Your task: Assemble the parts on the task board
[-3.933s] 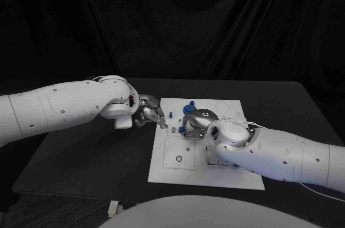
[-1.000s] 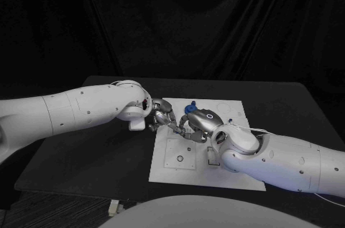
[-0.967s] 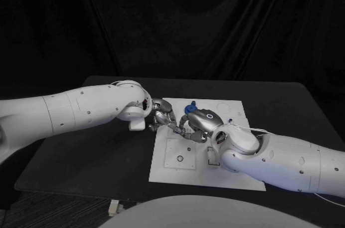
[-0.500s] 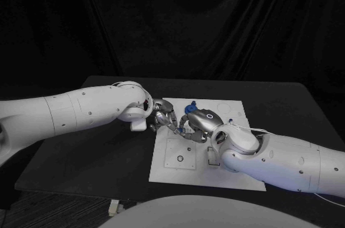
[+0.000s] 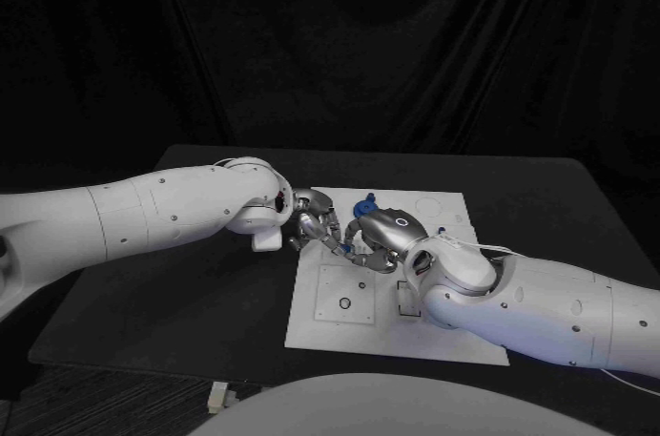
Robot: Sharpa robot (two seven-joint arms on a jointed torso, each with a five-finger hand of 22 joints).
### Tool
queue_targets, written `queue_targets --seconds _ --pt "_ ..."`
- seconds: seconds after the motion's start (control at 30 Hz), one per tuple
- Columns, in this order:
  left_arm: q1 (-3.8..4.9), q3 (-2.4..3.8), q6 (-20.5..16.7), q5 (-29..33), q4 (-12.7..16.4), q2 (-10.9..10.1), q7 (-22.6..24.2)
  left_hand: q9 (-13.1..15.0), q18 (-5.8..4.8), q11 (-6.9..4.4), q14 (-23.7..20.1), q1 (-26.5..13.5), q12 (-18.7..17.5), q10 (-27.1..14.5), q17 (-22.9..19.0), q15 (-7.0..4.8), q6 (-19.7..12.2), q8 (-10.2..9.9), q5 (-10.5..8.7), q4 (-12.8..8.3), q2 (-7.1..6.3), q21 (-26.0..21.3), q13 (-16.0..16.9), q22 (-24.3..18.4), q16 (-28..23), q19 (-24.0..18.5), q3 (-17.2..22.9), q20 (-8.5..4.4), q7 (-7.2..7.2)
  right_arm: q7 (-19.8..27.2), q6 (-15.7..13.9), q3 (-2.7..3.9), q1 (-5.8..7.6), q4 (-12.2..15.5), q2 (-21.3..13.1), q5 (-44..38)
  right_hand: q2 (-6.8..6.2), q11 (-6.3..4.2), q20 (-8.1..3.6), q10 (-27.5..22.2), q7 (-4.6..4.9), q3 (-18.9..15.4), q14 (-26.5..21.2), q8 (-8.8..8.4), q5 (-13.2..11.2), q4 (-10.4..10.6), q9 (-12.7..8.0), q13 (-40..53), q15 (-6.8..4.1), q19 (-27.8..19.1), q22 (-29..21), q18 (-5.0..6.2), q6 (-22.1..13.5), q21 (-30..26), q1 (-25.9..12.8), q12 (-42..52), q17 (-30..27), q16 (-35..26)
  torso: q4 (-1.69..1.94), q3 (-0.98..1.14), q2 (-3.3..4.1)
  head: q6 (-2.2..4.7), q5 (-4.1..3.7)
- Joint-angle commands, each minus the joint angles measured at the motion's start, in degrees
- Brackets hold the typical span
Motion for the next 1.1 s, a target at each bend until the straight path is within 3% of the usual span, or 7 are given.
queue_targets --seconds 0.03,0.3,0.43,0.8,1.1 --pt "-0.14 0.13 -0.81 0.6 0.13 0.35 2.91 -0.09 1.01 -0.15 5.84 1.64 -0.47 2.98 15.06 -0.34 -0.18 0.22 0.37 0.03 1.35 -0.25 11.68 7.95 0.15 -0.09 0.39 -0.18 0.15 -0.51 0.92 0.0 0.0 0.08 0.24 -0.44 -0.13 -0.16 -0.47 5.77 -0.13 0.34 6.0 -0.3 -0.11 -0.01 -0.05 15.1 -0.28 1.42 12.08 0.05 0.03 -0.1 -0.21 0.2 15.1 0.17 -0.02 0.01 0.01 -0.01 0.12" --pt "-0.29 0.13 -0.22 0.6 -0.18 0.47 2.96 -0.95 1.21 0.29 5.84 -1.0 -3.1 0.51 15.06 0.07 -1.48 -0.43 0.2 0.98 0.16 -1.69 9.18 7.59 0.15 -1.18 0.71 0.11 0.62 -0.39 0.95 0.0 0.0 -0.12 0.38 -0.44 -0.18 -0.14 -0.47 5.77 -0.1 0.54 6.0 -0.39 -0.19 -0.04 -0.08 15.1 -0.26 1.39 12.06 0.06 -0.06 -0.16 -0.23 0.2 15.1 0.17 0.0 0.01 0.0 -0.01 0.11" --pt "-0.38 0.13 0.16 0.6 -0.45 0.49 2.7 -2.16 1.31 0.79 5.84 -3.49 -3.7 -0.06 15.06 0.51 -2.71 -1.72 -0.23 2.62 -0.43 -2.52 8.58 7.4 0.15 -1.79 0.31 0.45 1.21 -0.37 0.93 0.0 0.0 -0.12 0.34 -0.44 -0.24 -0.11 -0.46 5.77 -0.06 0.76 6.0 -0.49 -0.26 -0.11 -0.12 15.1 -0.24 1.33 12.02 0.09 -0.17 -0.28 -0.22 0.2 15.1 0.17 0.02 0.02 -0.01 -0.01 0.07" --pt "-0.5 0.13 1.21 0.6 -0.73 0.52 2.98 -3.55 1.58 1.13 5.84 -5.43 -4.53 -0.97 15.06 0.89 -3.02 -2.91 -0.19 4.82 0.63 -4.01 7.73 7.06 0.15 -2.85 0.78 0.85 1.49 -0.4 0.84 0.0 0.0 -0.1 0.25 -0.44 -0.42 0.02 -0.41 5.77 0.11 1.46 6.0 -0.82 -0.27 -0.32 -0.25 15.1 -0.15 1.24 11.96 0.12 -0.55 -0.46 -0.19 0.2 15.1 0.17 -0.01 0.0 0.0 -0.01 0.17" --pt "-0.57 0.13 1.79 0.6 -0.85 0.65 2.91 -3.82 1.66 1.11 5.84 -5.14 -4.66 -1.15 15.06 0.91 -2.87 -3.06 0.23 4.77 1.07 -4.33 7.61 6.99 0.15 -3.11 1.51 0.91 1.46 -0.47 0.87 0.0 0.0 -0.13 0.26 -0.44 -0.43 0.04 -0.4 5.77 0.14 1.61 6.0 -0.87 -0.25 -0.36 -0.27 15.1 -0.13 1.21 11.94 0.14 -0.59 -0.51 -0.18 0.2 15.1 0.17 0.01 0.01 0.01 -0.01 0.16"
